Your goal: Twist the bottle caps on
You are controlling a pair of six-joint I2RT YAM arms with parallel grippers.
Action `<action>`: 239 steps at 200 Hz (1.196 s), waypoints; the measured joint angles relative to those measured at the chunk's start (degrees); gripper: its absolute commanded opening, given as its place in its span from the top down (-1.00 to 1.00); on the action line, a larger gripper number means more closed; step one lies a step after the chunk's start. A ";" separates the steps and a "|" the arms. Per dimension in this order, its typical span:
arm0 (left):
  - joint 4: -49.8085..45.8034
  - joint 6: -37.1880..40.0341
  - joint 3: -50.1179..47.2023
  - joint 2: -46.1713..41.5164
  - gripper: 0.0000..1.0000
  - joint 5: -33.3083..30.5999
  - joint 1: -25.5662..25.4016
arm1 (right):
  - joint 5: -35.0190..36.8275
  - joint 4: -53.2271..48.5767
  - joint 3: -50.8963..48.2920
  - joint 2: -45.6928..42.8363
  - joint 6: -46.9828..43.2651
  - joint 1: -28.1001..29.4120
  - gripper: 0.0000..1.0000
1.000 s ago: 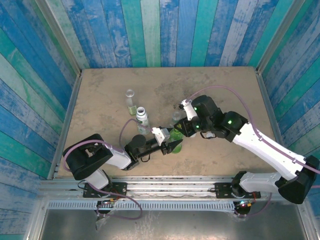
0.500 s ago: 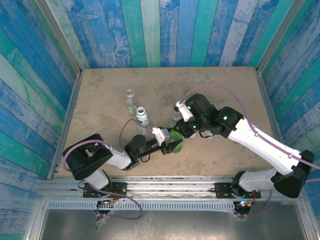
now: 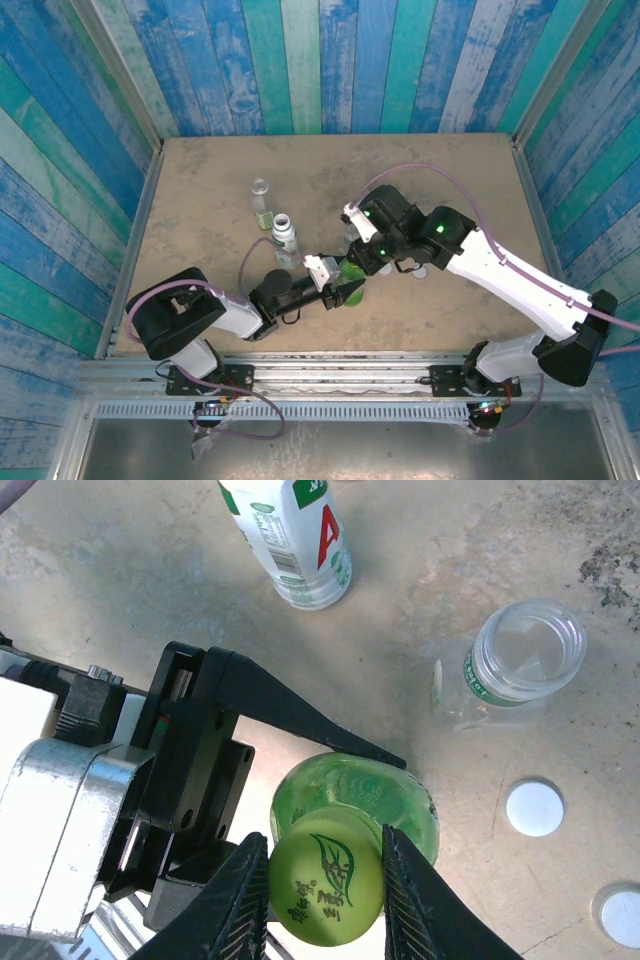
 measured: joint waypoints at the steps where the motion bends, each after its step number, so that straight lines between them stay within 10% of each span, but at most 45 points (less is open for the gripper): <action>1: 0.00 0.00 0.00 0.00 -0.27 0.00 0.00 | 0.00 -0.02 0.07 0.04 -0.02 0.00 0.44; 239: 0.24 -0.85 -0.02 0.15 -0.25 -0.24 0.11 | 5.40 5.68 -4.87 -2.82 -1.70 2.84 0.33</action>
